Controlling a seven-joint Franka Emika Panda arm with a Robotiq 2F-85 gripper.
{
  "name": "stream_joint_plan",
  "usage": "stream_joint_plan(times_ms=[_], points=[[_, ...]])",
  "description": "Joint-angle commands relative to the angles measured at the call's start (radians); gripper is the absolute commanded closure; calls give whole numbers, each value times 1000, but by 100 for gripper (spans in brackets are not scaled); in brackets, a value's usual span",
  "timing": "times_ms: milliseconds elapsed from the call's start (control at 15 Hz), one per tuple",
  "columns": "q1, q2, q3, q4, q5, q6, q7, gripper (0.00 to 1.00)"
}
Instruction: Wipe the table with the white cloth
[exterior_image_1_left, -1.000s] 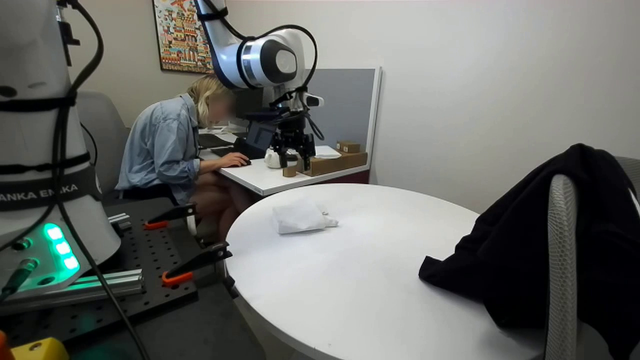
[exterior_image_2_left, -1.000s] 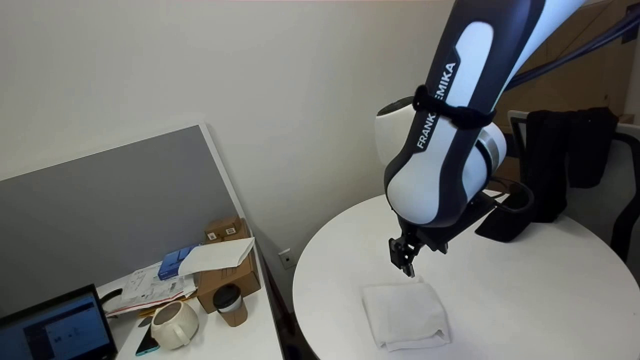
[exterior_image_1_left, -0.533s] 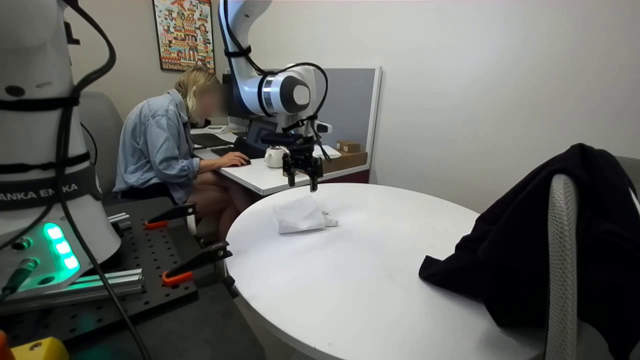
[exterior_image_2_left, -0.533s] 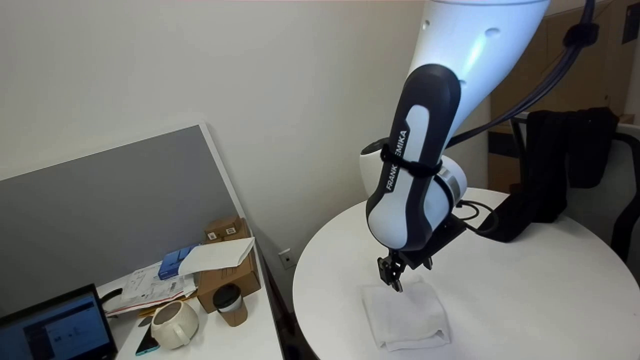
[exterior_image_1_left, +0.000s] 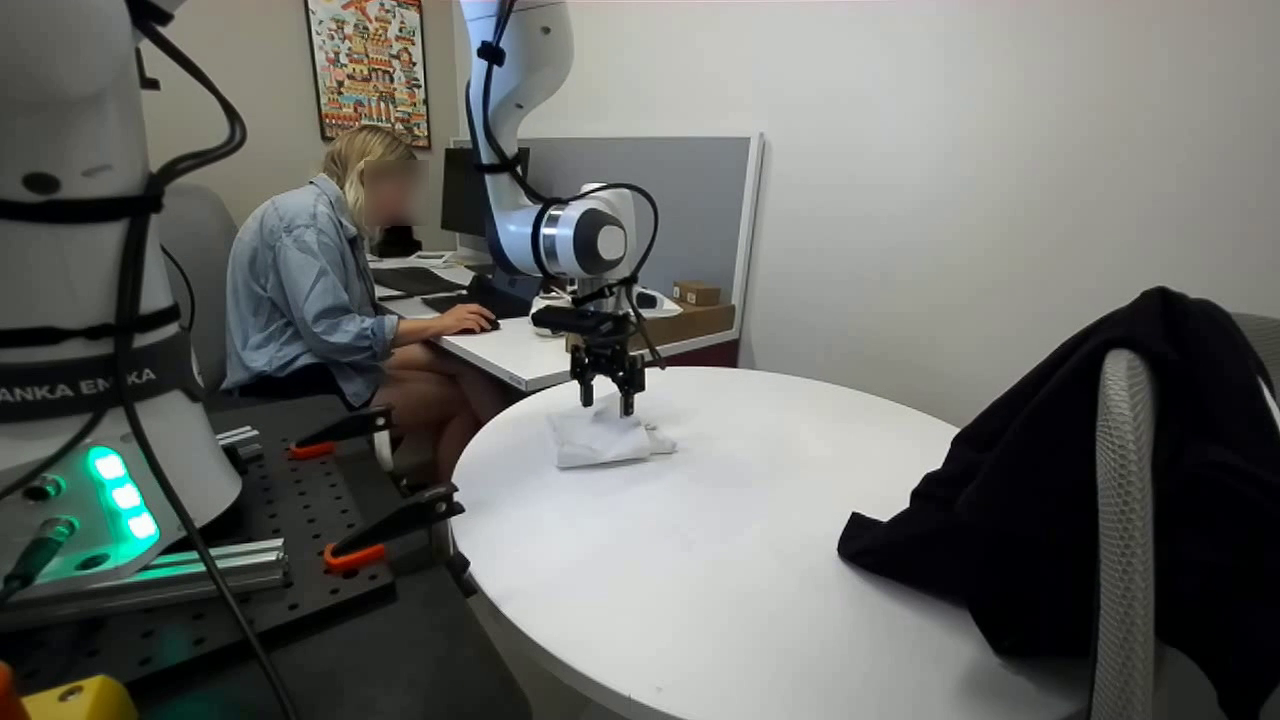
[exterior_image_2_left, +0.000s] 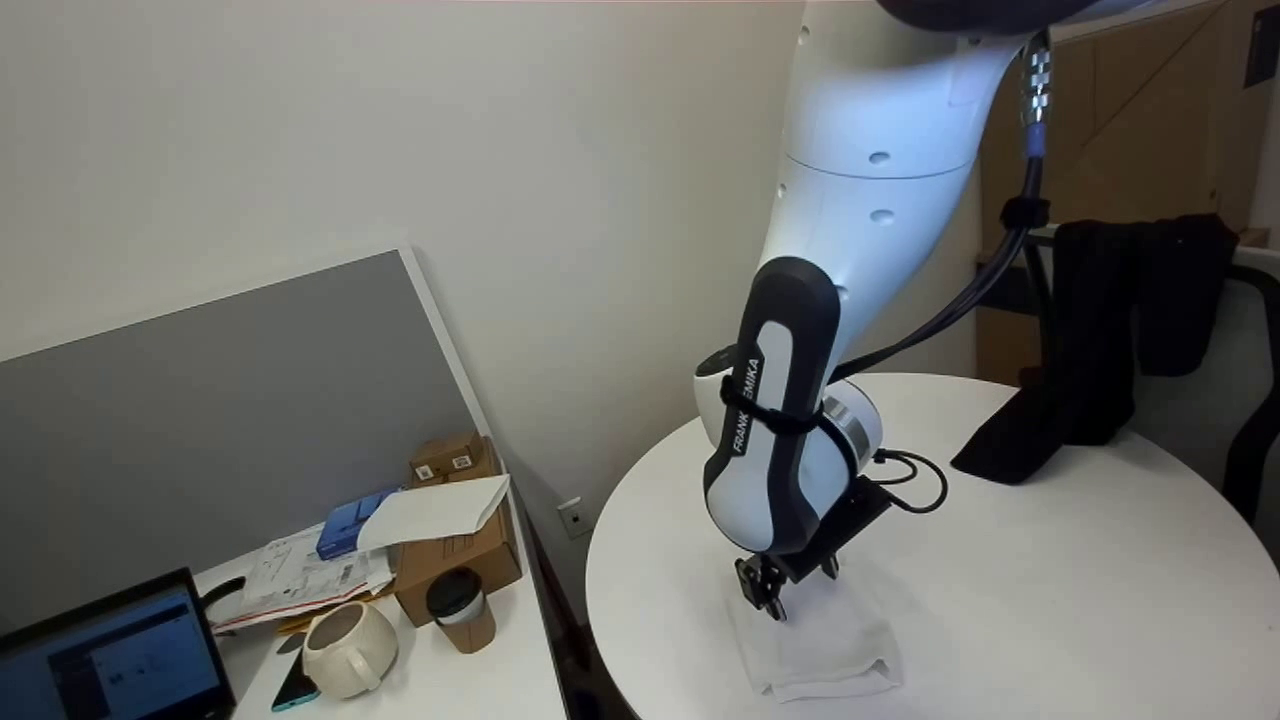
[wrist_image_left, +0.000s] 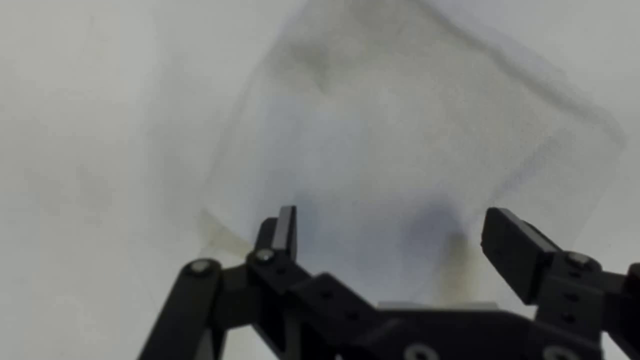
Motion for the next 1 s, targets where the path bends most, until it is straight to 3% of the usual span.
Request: stream_joint_plan(times_ms=[0,533,933], points=[[27,56,-25,66,31,-19,-25,36],[33,110,-40,71,28,-7,-30,98],[23,96,-35,51,35,4,-36,100]])
